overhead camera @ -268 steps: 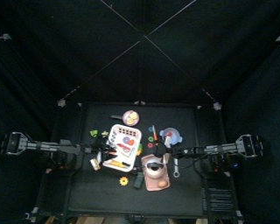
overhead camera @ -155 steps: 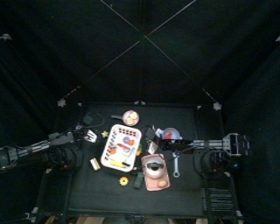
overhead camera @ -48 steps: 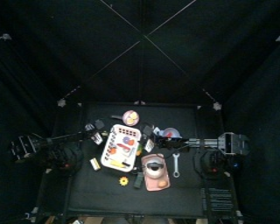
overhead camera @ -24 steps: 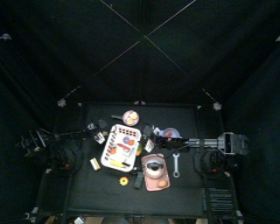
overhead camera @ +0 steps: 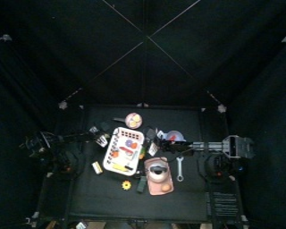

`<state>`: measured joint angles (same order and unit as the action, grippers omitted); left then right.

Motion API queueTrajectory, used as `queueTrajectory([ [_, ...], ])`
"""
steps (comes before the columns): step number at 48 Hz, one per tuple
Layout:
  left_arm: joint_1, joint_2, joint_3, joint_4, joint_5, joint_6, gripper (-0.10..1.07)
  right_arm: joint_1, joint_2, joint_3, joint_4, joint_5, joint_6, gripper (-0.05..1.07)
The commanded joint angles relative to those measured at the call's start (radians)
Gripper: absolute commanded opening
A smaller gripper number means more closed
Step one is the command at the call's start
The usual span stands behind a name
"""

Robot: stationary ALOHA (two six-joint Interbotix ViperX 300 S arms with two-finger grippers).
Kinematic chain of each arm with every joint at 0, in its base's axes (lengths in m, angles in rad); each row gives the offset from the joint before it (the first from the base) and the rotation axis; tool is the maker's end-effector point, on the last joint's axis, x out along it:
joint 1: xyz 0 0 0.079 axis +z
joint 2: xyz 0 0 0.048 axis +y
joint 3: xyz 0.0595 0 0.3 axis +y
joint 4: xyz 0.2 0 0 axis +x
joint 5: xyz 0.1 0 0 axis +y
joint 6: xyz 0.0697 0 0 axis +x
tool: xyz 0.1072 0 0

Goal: Grab starfruit bottom

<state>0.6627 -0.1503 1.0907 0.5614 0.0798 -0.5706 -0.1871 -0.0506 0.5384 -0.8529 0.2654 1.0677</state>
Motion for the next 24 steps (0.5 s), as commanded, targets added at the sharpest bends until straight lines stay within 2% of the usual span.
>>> queueTrajectory([
  [1, 0.005, -0.005, -0.021, 0.000, -0.005, 0.002, 0.86, -0.002, -0.014, -0.011, 0.002, -0.002, 0.002, 0.92],
  [14, 0.008, -0.031, -0.026, -0.003, 0.009, -0.002, 0.77, -0.002, -0.014, -0.011, 0.000, -0.002, 0.000, 0.92],
  [24, 0.012, -0.150, -0.031, -0.003, 0.077, -0.003, 0.71, -0.002, -0.014, -0.014, 0.000, -0.002, -0.002, 0.92],
])
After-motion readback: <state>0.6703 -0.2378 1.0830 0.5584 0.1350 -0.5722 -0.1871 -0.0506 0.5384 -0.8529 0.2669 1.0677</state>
